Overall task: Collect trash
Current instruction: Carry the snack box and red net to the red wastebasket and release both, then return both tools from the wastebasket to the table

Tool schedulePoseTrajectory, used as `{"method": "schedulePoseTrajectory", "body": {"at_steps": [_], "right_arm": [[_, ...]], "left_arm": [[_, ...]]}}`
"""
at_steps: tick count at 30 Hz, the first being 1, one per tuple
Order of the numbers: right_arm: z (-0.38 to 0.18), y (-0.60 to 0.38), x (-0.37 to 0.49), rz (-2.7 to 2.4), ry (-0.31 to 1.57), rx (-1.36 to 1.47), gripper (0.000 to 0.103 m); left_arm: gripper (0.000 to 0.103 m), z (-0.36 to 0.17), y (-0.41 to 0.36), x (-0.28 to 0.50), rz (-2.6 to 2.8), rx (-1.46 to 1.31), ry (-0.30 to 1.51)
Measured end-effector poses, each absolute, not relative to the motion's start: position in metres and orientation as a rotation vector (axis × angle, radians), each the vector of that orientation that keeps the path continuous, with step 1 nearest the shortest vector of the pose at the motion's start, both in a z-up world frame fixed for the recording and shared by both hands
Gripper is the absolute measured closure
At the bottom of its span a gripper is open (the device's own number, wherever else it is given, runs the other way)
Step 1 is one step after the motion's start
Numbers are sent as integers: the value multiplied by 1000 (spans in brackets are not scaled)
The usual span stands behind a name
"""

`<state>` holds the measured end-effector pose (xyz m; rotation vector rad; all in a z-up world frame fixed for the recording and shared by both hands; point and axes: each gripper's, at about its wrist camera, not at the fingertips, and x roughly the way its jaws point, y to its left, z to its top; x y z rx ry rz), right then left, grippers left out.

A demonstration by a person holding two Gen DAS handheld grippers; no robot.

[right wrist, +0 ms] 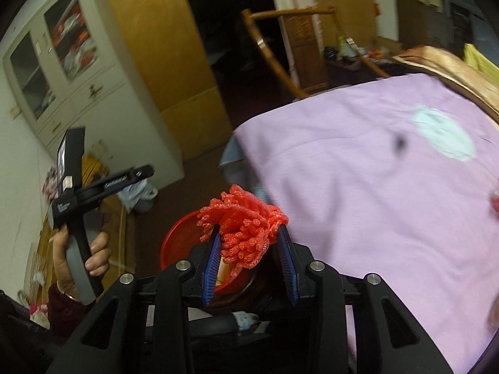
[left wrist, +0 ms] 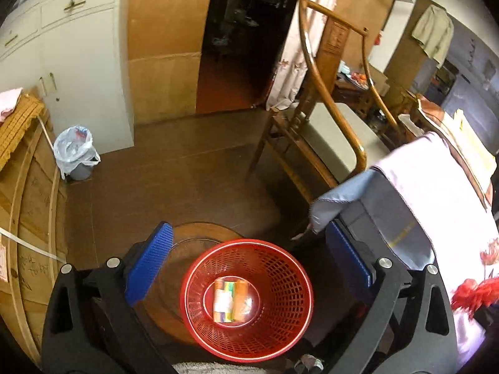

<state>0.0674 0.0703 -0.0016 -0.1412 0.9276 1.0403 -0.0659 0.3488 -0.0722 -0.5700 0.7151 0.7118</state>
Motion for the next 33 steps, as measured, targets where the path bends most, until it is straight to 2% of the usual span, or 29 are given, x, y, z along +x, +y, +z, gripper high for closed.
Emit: {"method": "schedulePoseTrajectory", "body": {"at_steps": [7, 8, 10, 14, 24, 33], "right_arm": [[-14, 145, 44, 1173, 994, -248, 63], [-14, 152, 41, 1188, 998, -254, 60], [-13, 166, 37, 1220, 1002, -259, 45], [-11, 172, 35, 1233, 990, -272, 43], [-9, 128, 64, 1123, 971, -171, 42], [12, 33, 73, 986, 853, -30, 34]], "left_arm": [[8, -87, 370, -71, 806, -583, 727], [8, -88, 373, -73, 831, -572, 730], [8, -90, 379, -76, 860, -561, 733], [8, -94, 384, -79, 852, -586, 735], [8, -86, 362, -65, 782, -559, 746], [7, -55, 284, -35, 611, -416, 747]]}}
